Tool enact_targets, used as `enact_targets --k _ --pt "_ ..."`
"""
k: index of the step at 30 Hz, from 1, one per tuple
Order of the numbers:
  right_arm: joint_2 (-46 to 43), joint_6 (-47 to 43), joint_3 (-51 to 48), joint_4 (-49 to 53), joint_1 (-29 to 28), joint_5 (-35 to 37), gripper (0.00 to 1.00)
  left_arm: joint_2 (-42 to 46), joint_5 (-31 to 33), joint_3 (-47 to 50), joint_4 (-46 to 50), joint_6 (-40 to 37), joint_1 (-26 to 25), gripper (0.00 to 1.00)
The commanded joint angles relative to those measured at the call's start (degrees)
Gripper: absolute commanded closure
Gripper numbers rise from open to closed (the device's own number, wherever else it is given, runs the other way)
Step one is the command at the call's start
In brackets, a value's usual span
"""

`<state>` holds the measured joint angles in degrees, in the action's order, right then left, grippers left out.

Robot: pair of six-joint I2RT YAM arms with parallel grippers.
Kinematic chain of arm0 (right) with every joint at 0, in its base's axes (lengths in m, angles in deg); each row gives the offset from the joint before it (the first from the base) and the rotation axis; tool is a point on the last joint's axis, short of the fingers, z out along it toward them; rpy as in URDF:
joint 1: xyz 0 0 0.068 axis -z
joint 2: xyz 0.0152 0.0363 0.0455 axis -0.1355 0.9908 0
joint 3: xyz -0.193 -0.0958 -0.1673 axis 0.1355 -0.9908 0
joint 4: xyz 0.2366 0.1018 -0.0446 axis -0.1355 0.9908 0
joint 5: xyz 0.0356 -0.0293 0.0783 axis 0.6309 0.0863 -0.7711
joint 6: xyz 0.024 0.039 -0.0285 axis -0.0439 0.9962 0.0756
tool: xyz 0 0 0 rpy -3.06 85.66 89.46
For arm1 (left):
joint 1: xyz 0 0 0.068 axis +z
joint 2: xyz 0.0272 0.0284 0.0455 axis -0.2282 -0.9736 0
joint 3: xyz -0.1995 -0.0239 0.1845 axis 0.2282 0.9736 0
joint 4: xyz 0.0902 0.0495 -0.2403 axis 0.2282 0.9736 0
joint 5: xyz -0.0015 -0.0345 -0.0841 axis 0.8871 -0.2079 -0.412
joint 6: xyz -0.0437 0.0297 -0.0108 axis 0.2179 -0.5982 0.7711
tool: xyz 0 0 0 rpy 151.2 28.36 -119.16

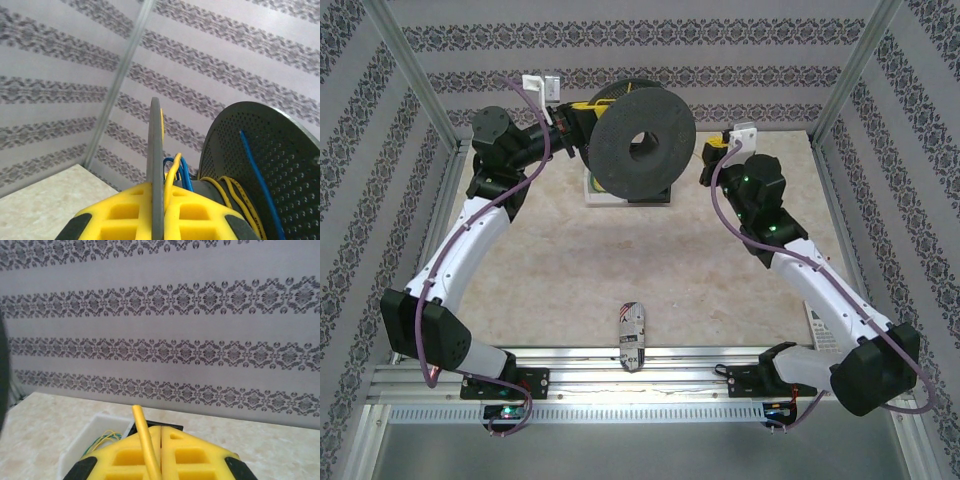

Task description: Wrap the cables

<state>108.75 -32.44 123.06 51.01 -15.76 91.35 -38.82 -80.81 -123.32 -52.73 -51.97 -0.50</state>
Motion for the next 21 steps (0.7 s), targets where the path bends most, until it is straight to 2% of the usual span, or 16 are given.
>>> enact_targets --k 1,5,8,12,16,21 --pt "0.49 -3.44 -2.84 3.27 -3.58 12.85 1.0 5.64 16.7 -0.41 -10.24 3.47 1.81 1.0" --pt "-0.04 -6.36 -3.3 0.28 -9.44 16.38 1.0 7.01 27.53 -0.65 -0.83 -1.87 -0.08 1.0" --pt "-0.08 -7.31 -2.82 -0.2 -12.46 16.36 1.0 7.13 35.21 -2.87 7.59 -5.93 -2.29 1.0" --pt "0.18 -10.9 -2.55 -1.2 -16.8 17.5 1.0 6.46 43.52 -5.21 14.99 -8.03 -4.27 1.0" --pt "0.18 -13.9 -4.12 -3.8 -20.21 20.36 1.0 5.88 46.69 -6.38 18.0 -8.51 -4.96 1.0" --pt "-2.09 -13.66 -7.73 -7.61 -19.45 20.24 1.0 6.05 46.24 -7.26 19.28 -9.76 -5.47 1.0"
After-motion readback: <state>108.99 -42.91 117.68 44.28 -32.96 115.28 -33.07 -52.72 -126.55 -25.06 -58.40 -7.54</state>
